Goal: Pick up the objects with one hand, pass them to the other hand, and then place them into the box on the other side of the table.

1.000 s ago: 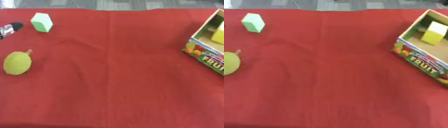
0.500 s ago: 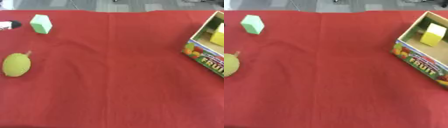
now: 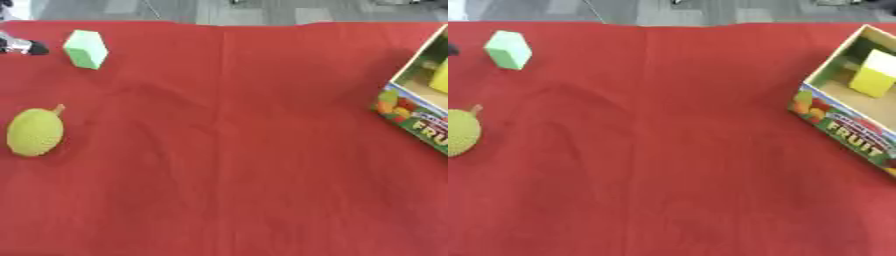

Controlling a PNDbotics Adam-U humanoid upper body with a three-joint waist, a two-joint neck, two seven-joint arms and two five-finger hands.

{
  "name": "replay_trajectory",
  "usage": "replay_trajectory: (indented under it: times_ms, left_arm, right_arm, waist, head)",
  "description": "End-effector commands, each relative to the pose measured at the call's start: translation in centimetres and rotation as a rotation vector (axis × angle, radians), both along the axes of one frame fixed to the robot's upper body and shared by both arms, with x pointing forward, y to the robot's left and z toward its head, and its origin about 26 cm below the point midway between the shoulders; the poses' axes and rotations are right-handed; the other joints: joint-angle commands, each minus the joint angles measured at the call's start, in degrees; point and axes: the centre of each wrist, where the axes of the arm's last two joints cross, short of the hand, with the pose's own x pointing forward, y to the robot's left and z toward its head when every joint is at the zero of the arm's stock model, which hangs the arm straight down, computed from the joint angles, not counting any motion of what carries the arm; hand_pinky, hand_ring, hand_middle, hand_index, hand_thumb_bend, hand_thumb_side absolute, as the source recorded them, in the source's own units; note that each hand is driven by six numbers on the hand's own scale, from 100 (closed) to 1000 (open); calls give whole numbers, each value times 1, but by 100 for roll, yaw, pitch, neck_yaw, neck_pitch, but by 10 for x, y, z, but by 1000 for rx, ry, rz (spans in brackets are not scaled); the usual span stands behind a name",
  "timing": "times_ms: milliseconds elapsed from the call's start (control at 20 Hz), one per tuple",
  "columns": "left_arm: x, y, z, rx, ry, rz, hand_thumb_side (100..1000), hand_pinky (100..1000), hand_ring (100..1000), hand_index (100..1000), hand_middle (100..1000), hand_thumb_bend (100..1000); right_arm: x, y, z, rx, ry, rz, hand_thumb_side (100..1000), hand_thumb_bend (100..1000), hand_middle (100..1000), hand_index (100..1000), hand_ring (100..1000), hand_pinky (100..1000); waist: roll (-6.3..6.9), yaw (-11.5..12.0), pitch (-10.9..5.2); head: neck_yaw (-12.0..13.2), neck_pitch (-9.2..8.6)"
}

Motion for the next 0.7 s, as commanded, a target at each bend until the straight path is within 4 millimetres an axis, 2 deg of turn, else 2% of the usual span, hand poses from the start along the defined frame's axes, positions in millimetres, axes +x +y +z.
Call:
replay_trajectory:
  times_ms: [50,300,700]
  left_arm:
    - [1,11,13,1,10,63,520,819,780,849,734,853]
    - [14,0,15,3,58,104,508,821,784,844,740,868]
    - [26,-7,19,-10,151,144,549,842,802,843,752,875]
  right_arm:
    - [-9,-7,17,5,-28,0,279,336,828,892,892,820]
    - [-8,-5,17,12,-16,11,287,330,826,891,891,819]
    - [-7,-3,18,2,-14,5,301,311,822,887,888,817]
  waist:
    - [13,-15,-67]
    - [32,-39,-19]
    - [97,-140,65]
  head:
    - [43,-106]
    - [52,-167]
    - [52,-215]
